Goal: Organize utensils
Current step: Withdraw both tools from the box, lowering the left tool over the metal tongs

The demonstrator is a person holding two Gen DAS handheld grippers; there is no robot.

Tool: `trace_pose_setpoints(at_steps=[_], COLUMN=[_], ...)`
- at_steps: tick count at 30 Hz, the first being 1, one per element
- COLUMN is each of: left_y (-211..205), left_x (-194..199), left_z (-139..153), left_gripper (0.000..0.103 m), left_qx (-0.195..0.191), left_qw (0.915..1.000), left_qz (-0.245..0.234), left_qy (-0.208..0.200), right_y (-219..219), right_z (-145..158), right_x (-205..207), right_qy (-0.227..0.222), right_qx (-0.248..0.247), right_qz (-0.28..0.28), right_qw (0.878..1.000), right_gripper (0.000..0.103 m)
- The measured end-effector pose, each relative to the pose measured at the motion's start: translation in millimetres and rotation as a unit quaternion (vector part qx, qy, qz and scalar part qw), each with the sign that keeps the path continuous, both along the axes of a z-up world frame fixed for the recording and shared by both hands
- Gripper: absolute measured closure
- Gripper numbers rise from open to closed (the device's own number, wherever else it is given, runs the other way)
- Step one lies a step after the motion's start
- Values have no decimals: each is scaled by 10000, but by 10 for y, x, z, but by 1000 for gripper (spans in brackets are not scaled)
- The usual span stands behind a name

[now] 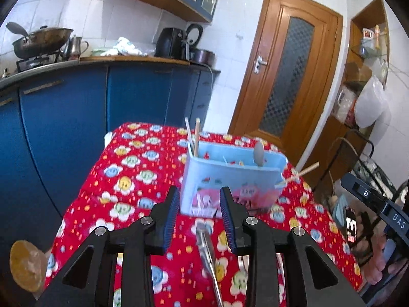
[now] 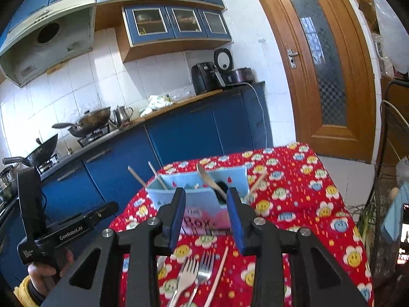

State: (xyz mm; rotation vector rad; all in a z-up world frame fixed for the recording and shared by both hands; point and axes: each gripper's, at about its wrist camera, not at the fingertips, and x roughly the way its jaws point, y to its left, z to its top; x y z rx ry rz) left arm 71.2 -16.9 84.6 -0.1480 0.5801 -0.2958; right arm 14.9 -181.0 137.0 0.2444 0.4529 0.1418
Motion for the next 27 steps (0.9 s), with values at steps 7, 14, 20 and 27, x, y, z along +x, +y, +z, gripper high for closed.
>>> trace_pose_setpoints(at_steps=[7, 14, 20, 27], left_y=[-25, -75, -130, -205], left_x=[-112, -144, -112, -67], left_z=[-142, -370, -548, -708], left_gripper=[70, 70, 70, 70], left_qx=[133, 331, 425, 538], left_qw=[9988, 9947, 9893, 9819], left_qz=[-176, -260, -360, -467], left_qy=[441, 935, 1352, 1757], right_y=[-18, -73, -117, -205], right_z=[-184, -399, -526, -685], right_x=[-138, -234, -273, -288], right_qy=[364, 706, 903, 1142], right_qx=[94, 213, 229, 303], right_qz=[-74, -117, -168, -246], right_qw=[9993, 9972, 9955, 9927], right_gripper=[67, 64, 64, 63])
